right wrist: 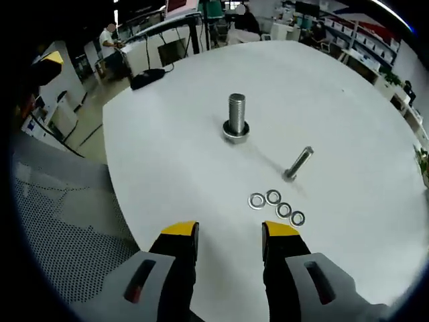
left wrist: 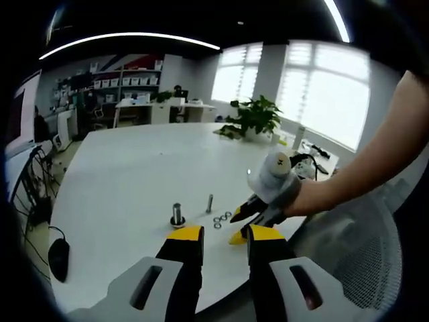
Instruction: Place the washer onto the threaded stud by aligning its center hole with the stud, sliding it down to the base, and recovering from edge contact or off-axis alignment until the washer reaches the visible bottom stop.
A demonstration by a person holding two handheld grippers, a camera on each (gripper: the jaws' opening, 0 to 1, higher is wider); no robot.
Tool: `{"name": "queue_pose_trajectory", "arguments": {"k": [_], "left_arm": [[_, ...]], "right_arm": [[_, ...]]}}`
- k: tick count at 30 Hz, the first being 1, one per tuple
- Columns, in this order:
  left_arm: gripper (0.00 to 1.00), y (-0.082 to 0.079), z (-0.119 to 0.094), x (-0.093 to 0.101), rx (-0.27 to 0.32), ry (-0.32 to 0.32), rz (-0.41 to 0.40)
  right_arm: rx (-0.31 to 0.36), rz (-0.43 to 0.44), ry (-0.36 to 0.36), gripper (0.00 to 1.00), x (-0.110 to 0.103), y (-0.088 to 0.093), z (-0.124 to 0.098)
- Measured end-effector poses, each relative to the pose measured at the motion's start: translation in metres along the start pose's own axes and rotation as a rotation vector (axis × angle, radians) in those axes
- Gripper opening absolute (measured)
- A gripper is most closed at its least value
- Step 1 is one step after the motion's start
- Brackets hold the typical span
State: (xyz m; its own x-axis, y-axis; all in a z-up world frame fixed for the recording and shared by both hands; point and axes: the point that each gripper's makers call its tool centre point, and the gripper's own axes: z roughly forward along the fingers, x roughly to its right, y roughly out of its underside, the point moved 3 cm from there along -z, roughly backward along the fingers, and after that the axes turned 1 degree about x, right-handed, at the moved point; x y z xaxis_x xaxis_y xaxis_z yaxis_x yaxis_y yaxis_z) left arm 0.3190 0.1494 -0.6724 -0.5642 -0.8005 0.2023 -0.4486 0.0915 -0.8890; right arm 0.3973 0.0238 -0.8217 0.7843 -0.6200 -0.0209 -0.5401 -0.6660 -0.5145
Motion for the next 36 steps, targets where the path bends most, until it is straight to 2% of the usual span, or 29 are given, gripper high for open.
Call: {"name": "queue_pose_trajectory", "arguments": {"k": [12,15,16,19,23,32,36], "left_arm": [[0.24,0.002,0.0,0.0,-0.006,0.002,-0.003],[0.24,0.004,0.0,-0.001,-0.014,-0.003,-0.005],[0.24,0.004,0.0,-0.001,-0.013,-0.003,-0.006],[0.24,0.003,0.0,-0.001,-0.013,-0.003,-0.004],[0.23,0.004,0.001,-0.002,-0.02,-0.011,-0.001],[0.23,0.008,0.002,-0.003,-0.042,-0.019,0.002],[0.23,0.009,0.002,-0.004,-0.05,-0.022,0.0]], "right_arm": [[-0.019,0.031,0.006,0.39,0.001,-0.003,0.005],[-0.061,-0.086,-0.002,0.39,-0.003,-0.001,0.008],[-0.061,-0.09,-0.006,0.39,-0.004,-0.002,0.008],[-0.038,-0.051,-0.009,0.39,-0.004,-0.006,0.009],[-0.05,-0.068,-0.016,0.39,-0.004,-0.005,0.011],[-0.042,-0.047,-0.01,0.38,0.008,-0.006,0.016],[-0.055,-0.045,-0.018,0.35,0.013,-0.006,0.02]]}}
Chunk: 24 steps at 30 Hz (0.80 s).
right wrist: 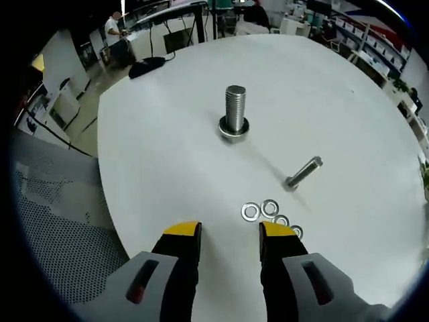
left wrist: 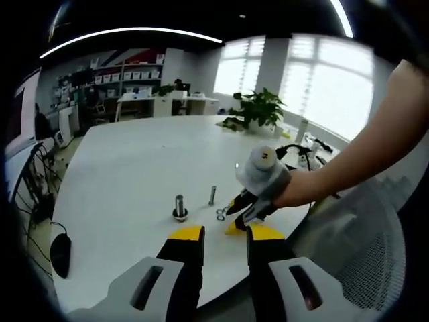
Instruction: Place the washer onto the threaded stud by aligning its center hole with the stud, sliding it down to the base, and recovering from edge contact or off-axis alignment until the washer reaches the visible bottom stop.
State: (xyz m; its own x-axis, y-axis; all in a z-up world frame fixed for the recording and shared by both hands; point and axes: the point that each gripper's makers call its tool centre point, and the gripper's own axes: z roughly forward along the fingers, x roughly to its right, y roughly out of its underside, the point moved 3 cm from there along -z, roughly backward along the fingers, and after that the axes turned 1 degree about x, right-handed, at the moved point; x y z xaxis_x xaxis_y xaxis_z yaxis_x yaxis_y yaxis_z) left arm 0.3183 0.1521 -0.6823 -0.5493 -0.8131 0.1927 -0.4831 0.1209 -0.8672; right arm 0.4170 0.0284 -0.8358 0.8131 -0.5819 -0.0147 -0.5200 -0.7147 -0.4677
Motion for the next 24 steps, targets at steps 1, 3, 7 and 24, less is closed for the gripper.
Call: {"name": "queue_pose_trajectory", "arguments": {"k": [1,3,7,24], "left_arm": [[0.23,0.001,0.0,0.0,-0.005,-0.001,0.002],[0.23,0.002,0.001,0.0,-0.011,0.0,0.003],[0.23,0.003,0.001,0.0,-0.017,-0.001,0.0],[0.22,0.006,0.002,0.001,-0.038,0.0,0.003]], "right_arm": [[-0.001,0.004,-0.002,0.33,0.001,-0.001,0.0],[0.001,0.008,-0.002,0.33,0.003,-0.002,0.002],[-0.019,0.005,0.006,0.32,0.008,-0.002,0.007],[-0.047,-0.039,-0.005,0.25,0.014,-0.013,0.011]]}}
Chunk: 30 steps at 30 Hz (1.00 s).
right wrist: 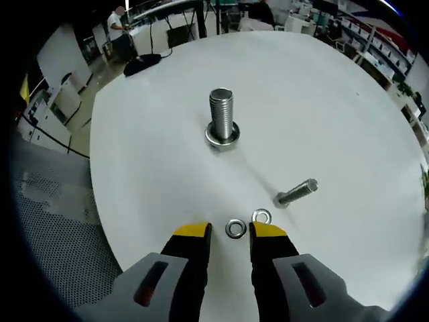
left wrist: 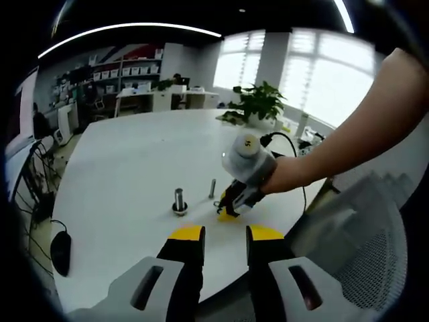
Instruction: Place the washer onto the threaded stud by aligning its center hole with the stud, sliding it down to the base, and recovering from edge contact or off-axis alignment until the washer reaches the visible bottom stop.
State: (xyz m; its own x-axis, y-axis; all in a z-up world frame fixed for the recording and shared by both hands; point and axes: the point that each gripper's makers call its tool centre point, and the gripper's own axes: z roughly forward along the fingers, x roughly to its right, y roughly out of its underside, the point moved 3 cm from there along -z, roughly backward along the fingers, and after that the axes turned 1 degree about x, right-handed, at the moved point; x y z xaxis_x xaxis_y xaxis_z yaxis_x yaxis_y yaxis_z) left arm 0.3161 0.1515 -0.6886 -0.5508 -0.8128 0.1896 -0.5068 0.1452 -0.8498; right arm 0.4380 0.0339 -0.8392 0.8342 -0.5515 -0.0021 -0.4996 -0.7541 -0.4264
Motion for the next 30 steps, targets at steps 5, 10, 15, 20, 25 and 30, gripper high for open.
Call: {"name": "queue_pose_trajectory", "arguments": {"k": [5,10,15,20,25,30], "left_arm": [[0.22,0.0032,0.0012,0.0008,-0.02,0.006,0.001],[0.22,0.0027,0.0005,0.0,-0.015,0.003,-0.002],[0.22,0.0031,0.0009,0.0006,-0.016,0.006,-0.003],[0.22,0.0039,0.002,0.0007,-0.023,0.01,-0.004],[0.22,0.0046,0.002,0.0011,-0.028,0.008,-0.003],[0.22,0.0061,0.0027,0.0015,-0.04,0.01,0.002]], "right_arm": [[-0.09,-0.07,-0.018,0.22,-0.0012,0.0007,0.0005],[-0.114,-0.076,-0.022,0.2,0.0015,0.0002,0.0009],[-0.182,-0.127,-0.044,0.16,0.0042,-0.0013,0.0014],[-0.217,-0.216,-0.053,0.16,0.0022,-0.0022,0.003],[-0.275,-0.247,-0.067,0.16,0.0029,-0.0049,0.0049],[-0.344,-0.274,-0.07,0.16,0.001,-0.0069,0.0046]]}}
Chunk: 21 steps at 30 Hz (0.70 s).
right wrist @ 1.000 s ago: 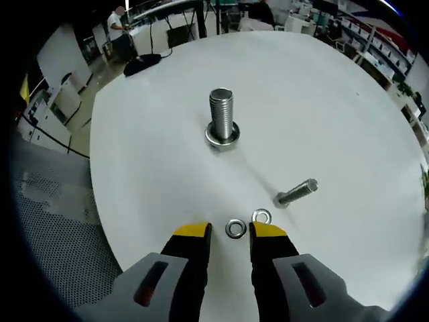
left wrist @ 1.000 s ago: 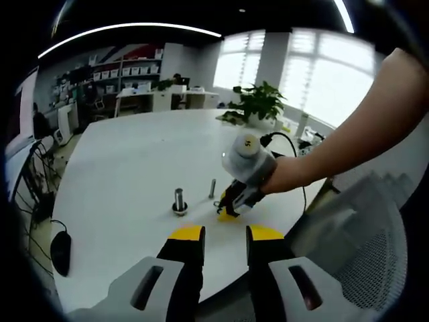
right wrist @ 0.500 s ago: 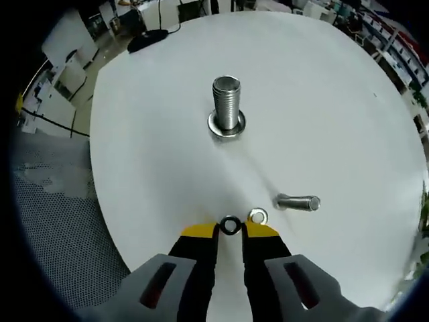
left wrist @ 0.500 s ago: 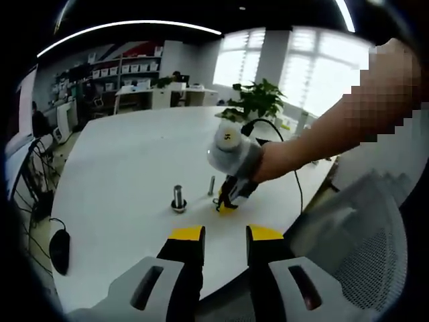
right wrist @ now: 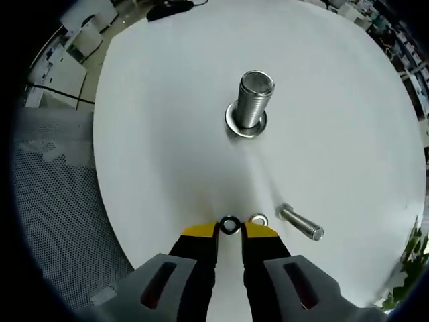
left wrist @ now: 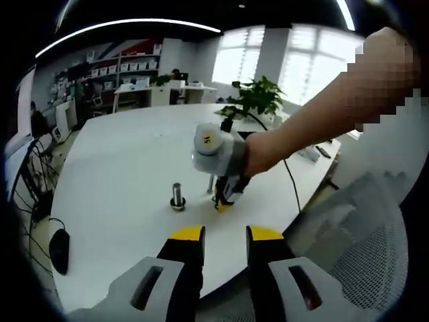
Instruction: Place the washer onto the threaded stud by aligning its center hole with the stud, sliding it down to the base, and recovering from edge contact or off-axis alignment until the washer reaches the visible bottom stop.
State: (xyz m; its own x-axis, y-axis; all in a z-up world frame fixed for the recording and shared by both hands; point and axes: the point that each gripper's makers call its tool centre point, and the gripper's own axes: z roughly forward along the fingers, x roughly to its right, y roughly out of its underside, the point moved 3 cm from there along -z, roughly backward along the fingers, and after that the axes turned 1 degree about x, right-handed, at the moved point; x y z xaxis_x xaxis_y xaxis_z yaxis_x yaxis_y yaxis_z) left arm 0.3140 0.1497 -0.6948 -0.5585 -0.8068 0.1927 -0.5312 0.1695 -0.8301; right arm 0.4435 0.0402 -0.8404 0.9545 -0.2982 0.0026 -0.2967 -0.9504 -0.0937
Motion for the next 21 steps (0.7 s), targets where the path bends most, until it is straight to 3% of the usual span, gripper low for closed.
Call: {"name": "queue_pose_trajectory", "arguments": {"k": [10,16,21], "left_arm": [[0.22,0.0,0.0,-0.0011,0.0,-0.003,-0.007],[0.22,0.0014,0.0003,-0.0008,-0.008,-0.004,-0.007],[0.22,0.0005,0.0002,-0.0012,-0.002,-0.009,-0.007]], "right_arm": [[0.012,0.019,-0.031,0.14,0.0038,0.0026,-0.0001],[-0.013,0.019,-0.005,0.14,0.0004,0.0013,-0.0002],[0.008,0.024,0.017,0.13,0.0005,0.0036,0.001]]}}
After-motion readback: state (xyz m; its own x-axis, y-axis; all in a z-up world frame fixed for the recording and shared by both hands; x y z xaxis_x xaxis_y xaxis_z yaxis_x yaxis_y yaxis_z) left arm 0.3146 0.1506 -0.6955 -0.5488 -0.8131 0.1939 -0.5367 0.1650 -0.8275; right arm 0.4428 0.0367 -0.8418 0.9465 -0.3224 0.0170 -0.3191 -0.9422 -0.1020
